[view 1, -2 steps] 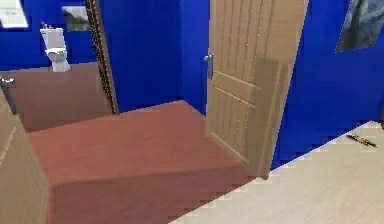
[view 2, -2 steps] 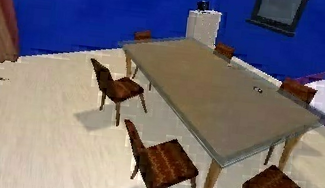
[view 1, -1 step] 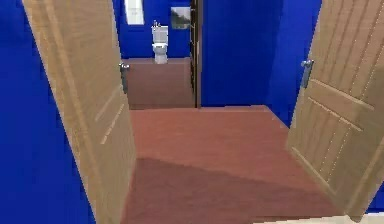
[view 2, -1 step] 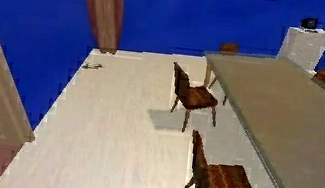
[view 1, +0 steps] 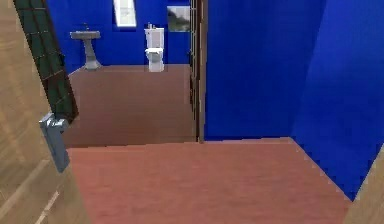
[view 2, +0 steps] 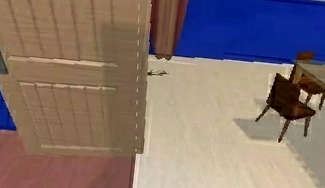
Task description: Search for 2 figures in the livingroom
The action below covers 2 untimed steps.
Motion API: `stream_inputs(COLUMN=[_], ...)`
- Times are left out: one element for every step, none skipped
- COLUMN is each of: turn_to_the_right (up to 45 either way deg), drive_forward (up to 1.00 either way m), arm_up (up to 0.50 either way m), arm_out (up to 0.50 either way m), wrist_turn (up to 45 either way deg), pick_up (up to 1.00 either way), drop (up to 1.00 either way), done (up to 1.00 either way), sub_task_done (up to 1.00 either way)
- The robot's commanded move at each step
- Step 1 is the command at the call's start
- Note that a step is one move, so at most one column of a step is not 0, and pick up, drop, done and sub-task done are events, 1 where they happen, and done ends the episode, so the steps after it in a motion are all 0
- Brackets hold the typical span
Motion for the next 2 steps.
stream_inputs(turn_to_the_right=[0.0,-12.0], drive_forward=[1.0,0.0], arm_up=[0.0,0.0], arm_out=[0.0,0.0], wrist_turn=[0.0,0.0], pick_up=[0.0,0.0], drop=[0.0,0.0], done=[0.0,0.0], sub_task_done=[0.0,0.0])
